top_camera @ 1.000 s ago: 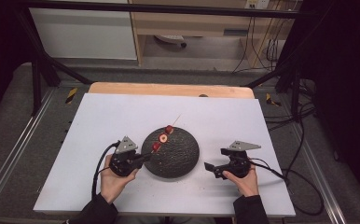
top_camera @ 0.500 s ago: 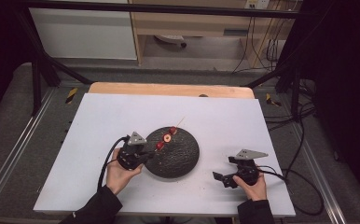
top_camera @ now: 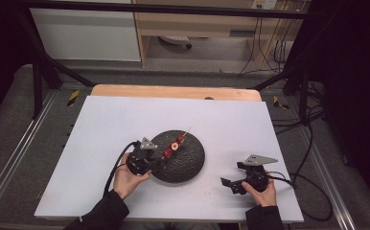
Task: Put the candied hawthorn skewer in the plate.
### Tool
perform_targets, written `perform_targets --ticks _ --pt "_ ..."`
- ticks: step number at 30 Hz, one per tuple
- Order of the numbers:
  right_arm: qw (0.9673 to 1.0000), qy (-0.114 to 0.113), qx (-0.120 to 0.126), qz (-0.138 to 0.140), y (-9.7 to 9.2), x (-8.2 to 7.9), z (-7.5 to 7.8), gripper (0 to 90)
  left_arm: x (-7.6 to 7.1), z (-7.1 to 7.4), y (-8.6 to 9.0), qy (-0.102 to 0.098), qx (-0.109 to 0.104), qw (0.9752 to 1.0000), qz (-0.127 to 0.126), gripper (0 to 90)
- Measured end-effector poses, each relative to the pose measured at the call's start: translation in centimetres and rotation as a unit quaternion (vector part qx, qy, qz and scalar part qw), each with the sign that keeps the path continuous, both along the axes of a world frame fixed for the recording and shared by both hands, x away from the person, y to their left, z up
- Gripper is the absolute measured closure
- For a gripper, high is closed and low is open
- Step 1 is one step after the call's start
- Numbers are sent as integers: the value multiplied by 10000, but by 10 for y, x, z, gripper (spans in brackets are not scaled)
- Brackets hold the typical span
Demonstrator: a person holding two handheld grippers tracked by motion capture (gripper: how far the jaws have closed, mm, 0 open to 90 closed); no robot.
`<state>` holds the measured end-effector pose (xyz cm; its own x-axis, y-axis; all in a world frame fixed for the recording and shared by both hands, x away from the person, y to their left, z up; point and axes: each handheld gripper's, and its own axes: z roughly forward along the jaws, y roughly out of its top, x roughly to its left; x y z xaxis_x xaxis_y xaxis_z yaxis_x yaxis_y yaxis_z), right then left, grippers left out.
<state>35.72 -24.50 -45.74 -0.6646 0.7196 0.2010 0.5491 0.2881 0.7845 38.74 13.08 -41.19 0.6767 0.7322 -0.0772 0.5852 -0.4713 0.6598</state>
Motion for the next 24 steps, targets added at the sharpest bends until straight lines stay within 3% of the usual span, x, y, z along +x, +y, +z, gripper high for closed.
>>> perform_targets --ticks 14,24 --pt "10000 -25 56 24 -2 -2 0 6 2 -8 -12 126 462 9988 38 883" --pt "10000 -14 86 14 -1 -2 0 6 1 -10 -14 104 520 9986 -8 874"
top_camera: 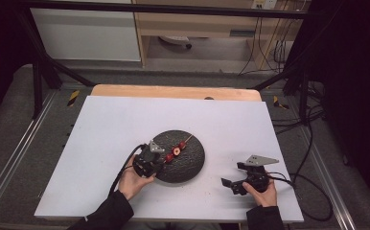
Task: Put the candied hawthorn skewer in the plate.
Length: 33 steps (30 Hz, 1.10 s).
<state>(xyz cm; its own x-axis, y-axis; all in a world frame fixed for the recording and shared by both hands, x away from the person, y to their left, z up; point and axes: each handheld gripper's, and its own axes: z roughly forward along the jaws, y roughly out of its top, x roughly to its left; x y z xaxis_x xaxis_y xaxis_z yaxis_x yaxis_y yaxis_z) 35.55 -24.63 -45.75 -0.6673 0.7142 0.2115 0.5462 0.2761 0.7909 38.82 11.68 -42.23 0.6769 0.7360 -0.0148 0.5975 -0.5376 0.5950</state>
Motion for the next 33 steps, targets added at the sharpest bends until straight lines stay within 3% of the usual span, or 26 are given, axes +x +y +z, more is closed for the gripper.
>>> perform_targets --ticks 4,17,20,26,33 --pt "10000 2 0 -2 0 0 0 6 -1 3 5 -103 -176 9998 -86 797" --pt "10000 8 25 -61 -1 0 0 6 -14 16 45 -650 -540 9958 -346 310" --pt "10000 5 14 -58 -1 0 0 5 -18 17 56 -635 -629 9953 -370 187" --pt "10000 11 2 -60 -1 0 -1 5 -23 13 82 -615 -712 9954 -203 93" --pt "10000 9 3 -64 -1 0 -1 5 -32 3 110 -713 -805 9942 -52 69"
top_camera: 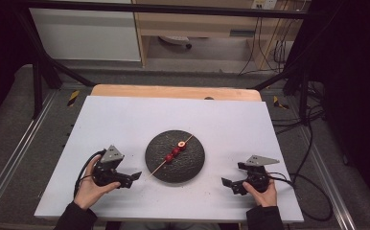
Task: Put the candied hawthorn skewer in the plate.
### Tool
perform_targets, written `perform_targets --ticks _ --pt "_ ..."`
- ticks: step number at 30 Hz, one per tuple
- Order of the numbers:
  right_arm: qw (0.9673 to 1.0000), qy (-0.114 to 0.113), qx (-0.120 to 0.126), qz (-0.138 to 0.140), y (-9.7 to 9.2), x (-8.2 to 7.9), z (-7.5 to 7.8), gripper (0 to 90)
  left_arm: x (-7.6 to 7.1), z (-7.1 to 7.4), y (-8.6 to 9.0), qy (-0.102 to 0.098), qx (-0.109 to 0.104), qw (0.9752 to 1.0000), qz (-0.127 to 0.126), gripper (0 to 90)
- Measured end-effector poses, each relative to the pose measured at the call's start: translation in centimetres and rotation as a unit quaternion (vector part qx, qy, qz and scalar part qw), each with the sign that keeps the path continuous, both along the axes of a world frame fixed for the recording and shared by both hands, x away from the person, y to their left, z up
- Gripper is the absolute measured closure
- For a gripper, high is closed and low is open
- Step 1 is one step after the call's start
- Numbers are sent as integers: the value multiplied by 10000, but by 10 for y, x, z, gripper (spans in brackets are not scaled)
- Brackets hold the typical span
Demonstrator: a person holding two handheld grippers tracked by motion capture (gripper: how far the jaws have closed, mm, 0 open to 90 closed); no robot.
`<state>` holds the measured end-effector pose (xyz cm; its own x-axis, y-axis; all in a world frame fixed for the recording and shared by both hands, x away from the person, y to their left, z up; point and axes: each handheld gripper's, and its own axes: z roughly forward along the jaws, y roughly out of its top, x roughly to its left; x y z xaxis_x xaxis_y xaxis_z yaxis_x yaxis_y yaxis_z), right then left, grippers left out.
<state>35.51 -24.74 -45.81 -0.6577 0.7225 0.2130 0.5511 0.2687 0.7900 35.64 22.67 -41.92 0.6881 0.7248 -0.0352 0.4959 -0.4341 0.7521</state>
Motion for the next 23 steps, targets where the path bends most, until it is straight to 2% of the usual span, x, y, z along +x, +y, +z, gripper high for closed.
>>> perform_targets --ticks 3,10,13,23 --pt "10000 7 -23 -6 0 0 0 5 -3 -6 10 -28 -61 9999 120 70" --pt "10000 59 -77 -11 1 0 -1 5 -12 -23 31 -84 -211 9995 209 71" --pt "9999 65 -85 -20 1 0 -1 5 -16 -28 38 -93 -129 9996 248 71" --pt "9999 78 -118 -11 0 -1 -2 5 -16 -32 48 -59 -134 9992 367 69"
